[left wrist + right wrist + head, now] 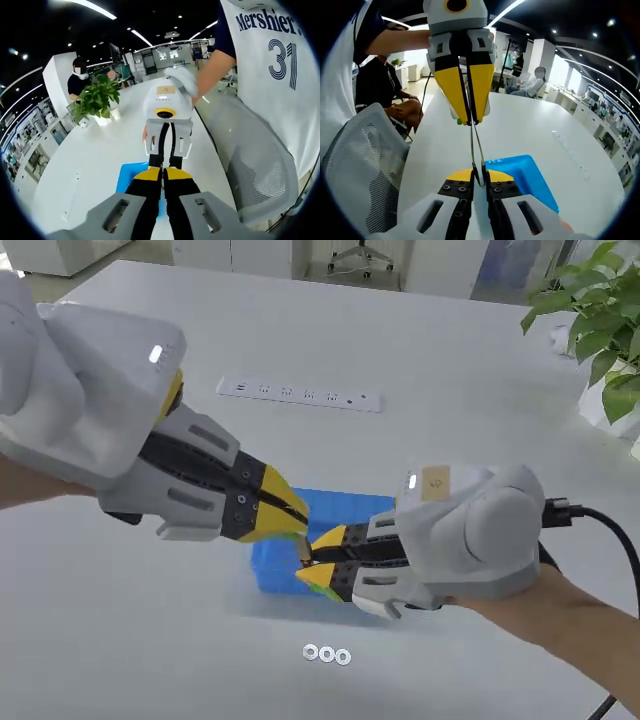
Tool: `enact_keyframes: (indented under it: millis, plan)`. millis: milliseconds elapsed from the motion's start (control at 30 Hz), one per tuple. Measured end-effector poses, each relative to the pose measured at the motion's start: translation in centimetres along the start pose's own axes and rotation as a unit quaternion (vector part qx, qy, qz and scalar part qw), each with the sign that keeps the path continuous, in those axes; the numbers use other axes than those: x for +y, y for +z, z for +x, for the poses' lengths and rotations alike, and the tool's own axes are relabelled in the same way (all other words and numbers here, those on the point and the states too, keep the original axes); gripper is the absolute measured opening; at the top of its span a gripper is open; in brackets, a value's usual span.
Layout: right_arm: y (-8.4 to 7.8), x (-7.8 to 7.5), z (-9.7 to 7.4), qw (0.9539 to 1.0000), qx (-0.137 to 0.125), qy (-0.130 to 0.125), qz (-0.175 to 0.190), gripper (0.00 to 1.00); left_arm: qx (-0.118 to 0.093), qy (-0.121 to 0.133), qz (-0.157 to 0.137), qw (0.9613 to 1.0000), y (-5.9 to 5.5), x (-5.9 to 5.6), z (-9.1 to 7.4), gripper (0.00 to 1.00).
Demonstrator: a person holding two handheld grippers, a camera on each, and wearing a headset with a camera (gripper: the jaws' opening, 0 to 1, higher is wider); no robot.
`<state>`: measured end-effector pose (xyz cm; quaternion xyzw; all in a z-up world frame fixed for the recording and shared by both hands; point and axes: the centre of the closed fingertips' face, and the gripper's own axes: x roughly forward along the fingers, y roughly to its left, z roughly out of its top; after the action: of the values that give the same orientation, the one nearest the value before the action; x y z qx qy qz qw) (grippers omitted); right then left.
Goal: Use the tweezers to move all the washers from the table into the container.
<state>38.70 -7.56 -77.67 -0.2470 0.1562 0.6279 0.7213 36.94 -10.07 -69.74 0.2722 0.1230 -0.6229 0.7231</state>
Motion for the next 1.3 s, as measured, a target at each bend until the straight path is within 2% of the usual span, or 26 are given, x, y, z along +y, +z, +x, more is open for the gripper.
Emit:
enact_keyframes:
  millis: [133,267,400,600,833,967,1100,1300]
  plan:
    - [0.2,-1.0,0.1,1.0,-0.001,-0.007,-0.003,0.1,0.002,0.001,0.007,1.0,0.1,1.1,0.1,0.05]
    - [-0.2,-2.2,0.3,0.9999,0.0,-0.013,-0.001,0.1,0.003,0.0,0.008,1.0,-0.3,2.0,0.4,0.05]
    - [-0.9,-3.3,0.8,0.9998,0.004,-0.018,0.006,0.1,0.005,-0.004,0.006,1.0,-1.0,2.9,1.1,0.05]
    - [-2.6,-4.6,1.7,0.9996,0.015,-0.016,0.018,0.1,0.01,-0.011,-0.01,0.9998,-2.7,4.4,2.2,0.05]
    - [-4.0,-5.6,2.7,0.9992,0.025,-0.015,0.027,0.1,0.016,-0.019,-0.02,0.9995,-4.0,5.2,3.5,0.05]
    - [-5.1,-6.0,3.6,0.9984,0.034,-0.017,0.041,0.1,0.019,-0.018,-0.037,0.999,-5.4,5.8,4.2,0.05]
    - [-5.7,-6.2,4.4,0.9976,0.04,-0.024,0.051,0.1,0.026,-0.021,-0.044,0.9985,-6.1,5.8,4.7,0.05]
    - [-6.7,-5.8,5.1,0.9963,0.049,-0.019,0.068,0.1,0.029,-0.018,-0.064,0.9974,-7.4,6.1,5.2,0.05]
